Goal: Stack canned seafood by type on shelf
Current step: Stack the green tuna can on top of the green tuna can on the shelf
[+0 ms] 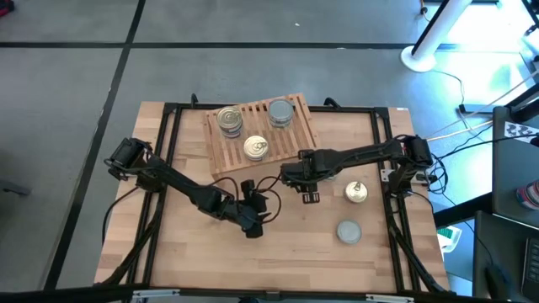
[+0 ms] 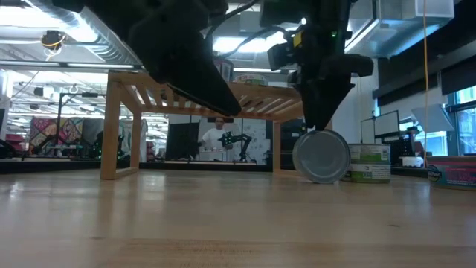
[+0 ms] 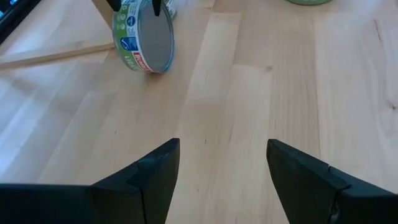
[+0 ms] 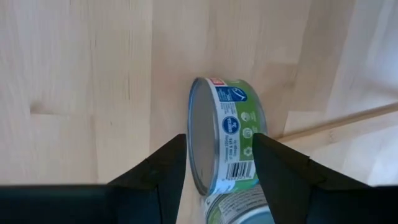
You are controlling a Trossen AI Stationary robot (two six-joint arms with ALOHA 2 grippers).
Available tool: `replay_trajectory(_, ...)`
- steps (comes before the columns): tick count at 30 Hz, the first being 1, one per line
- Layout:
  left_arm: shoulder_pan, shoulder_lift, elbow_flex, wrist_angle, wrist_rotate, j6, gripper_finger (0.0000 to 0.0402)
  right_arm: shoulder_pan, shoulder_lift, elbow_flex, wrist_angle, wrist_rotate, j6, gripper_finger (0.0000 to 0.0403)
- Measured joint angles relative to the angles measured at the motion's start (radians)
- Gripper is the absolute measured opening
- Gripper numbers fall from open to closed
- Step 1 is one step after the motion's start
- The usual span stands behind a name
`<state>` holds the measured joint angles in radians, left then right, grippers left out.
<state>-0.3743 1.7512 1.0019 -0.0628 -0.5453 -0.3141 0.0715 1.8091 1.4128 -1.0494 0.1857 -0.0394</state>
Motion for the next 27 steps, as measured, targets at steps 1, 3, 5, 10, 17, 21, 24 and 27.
replay_trajectory(1,0.000,0.000,0.000,0.000,0.000,0.000,0.0237,0.000,0.000,0.000,0.000,0.003,0.006,0.0186)
replay_trajectory(3,0.000,0.000,0.000,0.000,0.000,0.000,0.0237,0.000,0.000,0.000,0.000,0.023,0.008,0.0186)
replay_trajectory(5,0.000,0.000,0.000,0.000,0.000,0.000,0.0237,0.000,0.000,0.000,0.001,0.050,0.008,0.0186)
replay_trajectory(10,0.000,0.000,0.000,0.000,0.000,-0.001,0.0237,0.000,0.001,0.000,0.000,0.062,0.017,0.0186)
replay_trajectory(17,0.000,0.000,0.000,0.000,0.000,-0.001,0.0237,0.000,0.001,0.000,0.001,0.059,0.033,0.0186)
replay_trajectory(21,0.000,0.000,0.000,0.000,0.000,-0.001,0.0237,0.000,0.001,0.000,0.001,0.009,0.035,0.0186)
replay_trajectory(24,0.000,0.000,0.000,0.000,0.000,-0.001,0.0237,0.000,0.001,0.000,0.001,-0.001,0.040,0.0186)
replay_trajectory(27,0.000,0.000,0.000,0.000,0.000,-0.001,0.0237,0.000,0.001,0.000,0.001,0.006,0.046,0.0186)
